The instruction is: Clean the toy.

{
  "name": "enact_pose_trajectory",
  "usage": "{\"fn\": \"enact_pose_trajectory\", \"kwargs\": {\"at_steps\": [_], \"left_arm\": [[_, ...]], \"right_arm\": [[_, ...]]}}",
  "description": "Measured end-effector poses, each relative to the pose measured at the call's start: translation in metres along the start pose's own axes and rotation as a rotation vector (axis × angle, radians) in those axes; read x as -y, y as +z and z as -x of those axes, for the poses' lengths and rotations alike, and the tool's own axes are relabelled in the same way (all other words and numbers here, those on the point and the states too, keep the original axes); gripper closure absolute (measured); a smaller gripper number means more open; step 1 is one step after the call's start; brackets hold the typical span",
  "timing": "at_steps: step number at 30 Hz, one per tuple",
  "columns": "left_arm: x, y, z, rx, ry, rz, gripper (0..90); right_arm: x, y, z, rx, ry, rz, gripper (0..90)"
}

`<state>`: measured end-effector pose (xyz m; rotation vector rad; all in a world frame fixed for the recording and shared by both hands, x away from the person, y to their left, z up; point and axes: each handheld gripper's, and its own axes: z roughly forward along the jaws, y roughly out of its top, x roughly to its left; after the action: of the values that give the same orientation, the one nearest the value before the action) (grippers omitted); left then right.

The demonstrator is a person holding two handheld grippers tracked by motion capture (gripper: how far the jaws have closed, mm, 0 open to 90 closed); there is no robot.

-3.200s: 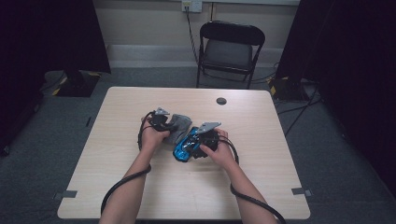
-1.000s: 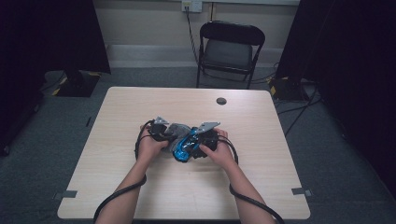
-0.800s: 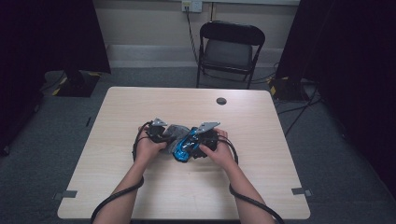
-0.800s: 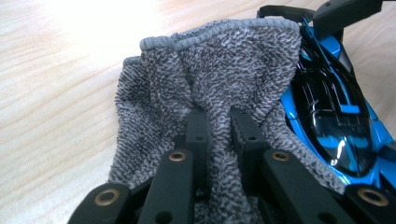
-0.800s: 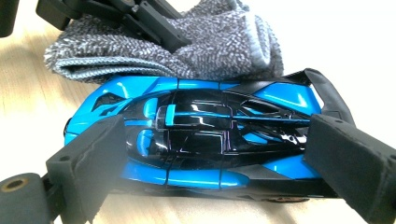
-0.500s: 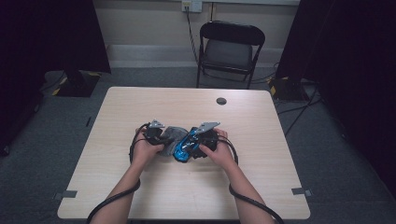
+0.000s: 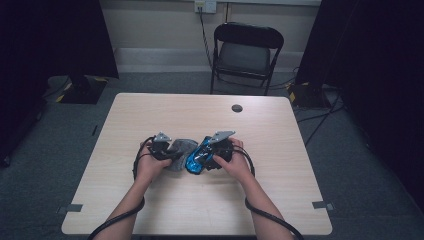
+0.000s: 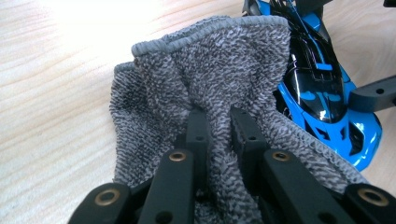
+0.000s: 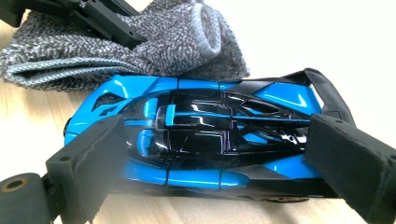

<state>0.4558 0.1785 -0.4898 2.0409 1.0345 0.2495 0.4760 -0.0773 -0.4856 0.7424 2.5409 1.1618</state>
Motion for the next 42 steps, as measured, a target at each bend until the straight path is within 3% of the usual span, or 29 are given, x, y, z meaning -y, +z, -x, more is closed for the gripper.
{"fn": "enact_pose_trajectory", "kwargs": {"at_steps": [16, 25, 42], "left_arm": [[0.011, -0.015, 0.0, 0.019, -0.006, -0.015, 79.4], [0.02, -0.023, 0.003, 0.029, -0.031, -0.011, 79.5], [0.03, -0.037, 0.012, 0.07, -0.011, -0.044, 79.4]], "right_arm": [[0.0, 0.0, 0.0, 0.002, 0.0, -0.002, 5.5], [-0.002, 0.0, -0.001, 0.004, 0.001, -0.014, 5.3], [-0.002, 0.0, 0.0, 0.003, 0.0, -0.015, 5.3]]}}
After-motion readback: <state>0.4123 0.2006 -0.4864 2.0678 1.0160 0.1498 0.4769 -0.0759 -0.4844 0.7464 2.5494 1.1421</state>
